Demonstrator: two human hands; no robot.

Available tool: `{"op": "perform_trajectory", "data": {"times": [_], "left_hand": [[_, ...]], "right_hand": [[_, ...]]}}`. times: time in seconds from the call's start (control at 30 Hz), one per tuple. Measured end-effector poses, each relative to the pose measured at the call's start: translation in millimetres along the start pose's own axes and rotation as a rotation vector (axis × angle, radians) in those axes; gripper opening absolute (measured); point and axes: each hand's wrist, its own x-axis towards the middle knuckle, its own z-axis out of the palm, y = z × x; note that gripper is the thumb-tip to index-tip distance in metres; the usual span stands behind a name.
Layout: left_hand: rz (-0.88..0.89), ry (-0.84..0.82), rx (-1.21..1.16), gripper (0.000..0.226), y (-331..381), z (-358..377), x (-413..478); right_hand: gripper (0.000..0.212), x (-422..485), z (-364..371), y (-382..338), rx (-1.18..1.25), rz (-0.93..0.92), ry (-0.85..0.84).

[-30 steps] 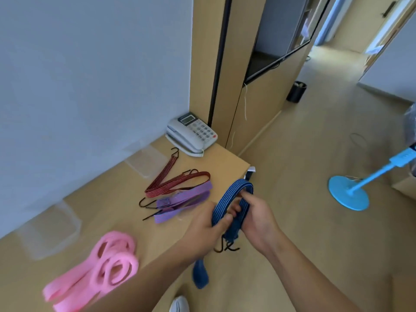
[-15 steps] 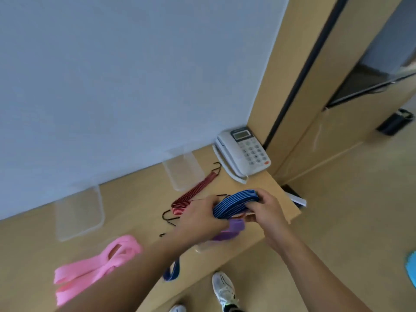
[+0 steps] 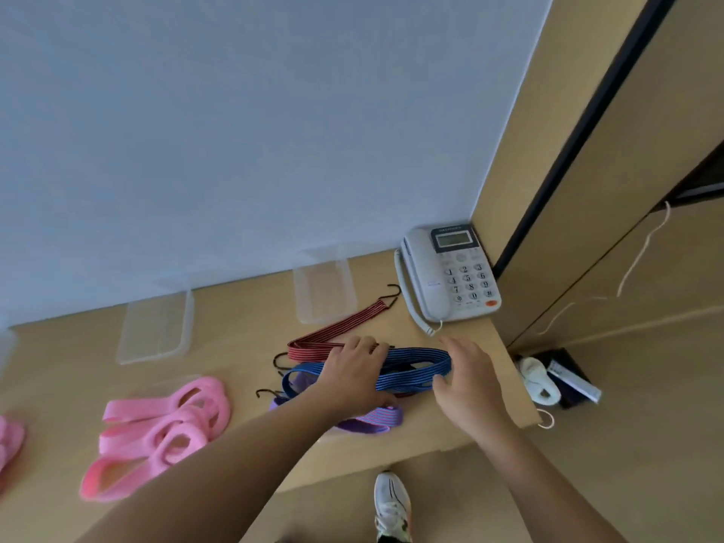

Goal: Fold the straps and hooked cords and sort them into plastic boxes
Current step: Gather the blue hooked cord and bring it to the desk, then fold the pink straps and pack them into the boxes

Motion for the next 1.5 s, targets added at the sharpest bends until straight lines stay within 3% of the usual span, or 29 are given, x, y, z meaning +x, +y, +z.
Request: {"op": "perform_trajectory", "data": {"times": [0.17, 0.37, 0.67, 0.83, 1.0, 1.3, 1.5], "left_hand": [[-0.055, 0.261, -0.281, 0.061, -24.5, -5.7, -67.4], [-0.276, 0.359, -0.29, 0.055, -104.1, 25.0, -207.3], [-0.626, 0.503, -0.442, 0.052, -232.3, 84.1, -428.4], [-0.765, 0.472, -0.486, 0.053, -276.4, 113.3, -501.2], [-0.855, 0.456, -0.575, 0.055, -318.8, 125.0, -524.8], [-0.934, 0.483, -0.621, 0.05, -396.8, 95.2, -504.3], [-0.883, 0.482, -0.632, 0.048, -450.6, 72.0, -481.3]], "right_hand": [[0.052, -22.4, 12.1, -41.5, 0.004, -0.243, 0.011], [0.055, -66.0, 78.9, -122.9, -0.077, -0.501, -0.055], [0.05, -165.0, 209.5, -258.4, -0.123, -0.691, -0.213], [0.052, -204.4, 265.3, -310.1, -0.106, -0.65, -0.323], [0.053, -204.8, 308.2, -365.5, -0.141, -0.65, -0.445], [0.039, -125.4, 385.1, -494.5, -0.201, -0.614, -0.395], [0.038, -104.9, 417.2, -510.4, -0.258, -0.5, -0.385]]}}
